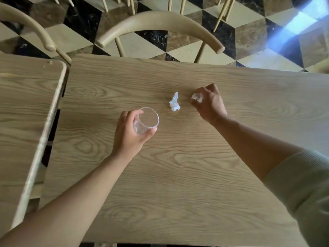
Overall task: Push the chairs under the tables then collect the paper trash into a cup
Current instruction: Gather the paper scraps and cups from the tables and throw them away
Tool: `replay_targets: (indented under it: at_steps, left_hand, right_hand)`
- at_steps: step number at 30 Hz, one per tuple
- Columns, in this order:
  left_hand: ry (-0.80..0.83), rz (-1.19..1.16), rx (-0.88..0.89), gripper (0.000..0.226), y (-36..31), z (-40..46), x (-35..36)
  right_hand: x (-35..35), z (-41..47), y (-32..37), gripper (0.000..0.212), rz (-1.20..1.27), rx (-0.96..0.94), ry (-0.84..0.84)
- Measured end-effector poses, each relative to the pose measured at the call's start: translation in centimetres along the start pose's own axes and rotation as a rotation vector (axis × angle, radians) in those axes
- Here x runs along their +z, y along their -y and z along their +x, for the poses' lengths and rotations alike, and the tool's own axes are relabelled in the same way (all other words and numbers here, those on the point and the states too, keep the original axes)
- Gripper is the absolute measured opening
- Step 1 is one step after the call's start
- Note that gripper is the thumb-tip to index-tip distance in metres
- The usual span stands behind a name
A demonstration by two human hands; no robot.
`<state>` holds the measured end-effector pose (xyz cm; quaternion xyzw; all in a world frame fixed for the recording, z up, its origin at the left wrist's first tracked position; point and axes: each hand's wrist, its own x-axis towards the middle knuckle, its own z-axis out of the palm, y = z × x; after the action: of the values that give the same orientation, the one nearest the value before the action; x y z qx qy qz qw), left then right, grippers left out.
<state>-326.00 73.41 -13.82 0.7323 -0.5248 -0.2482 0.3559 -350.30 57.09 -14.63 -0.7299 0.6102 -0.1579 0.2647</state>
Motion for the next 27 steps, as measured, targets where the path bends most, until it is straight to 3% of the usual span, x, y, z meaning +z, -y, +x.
replay_targets:
  at_steps: [4,7,14,19,23,27]
  left_hand:
    - [-0.049,-0.034,-0.039,0.06,1.6,-0.4,-0.8]
    - [-0.054,-0.052,-0.042,0.059,2.5,-0.8,-1.8]
    - [-0.087,-0.103,-0.052,0.07,4.0,-1.5,-5.1]
    - [-0.112,-0.118,-0.088,0.066,5.9,-2.3,-7.1]
    - [-0.118,-0.121,-0.123,0.062,7.0,-3.0,-9.0]
    - [-0.178,-0.167,-0.147,0.058,7.2,-3.5,-10.7]
  right_hand:
    - [1.1,0.0,2.7,0.01,0.052,-0.161,-0.106]
    - [2.8,-0.5,5.3,0.011,0.019,-0.259,0.055]
    - [4.4,-1.1,8.1,0.007,-0.09,-0.165,0.132]
    - [3.9,-2.5,13.9,0.014,0.111,-0.246,0.168]
    - [4.6,-4.2,21.6,0.02,0.236,-0.44,0.229]
    - [6.1,-7.0,26.4,0.014,0.09,-0.718,0.4]
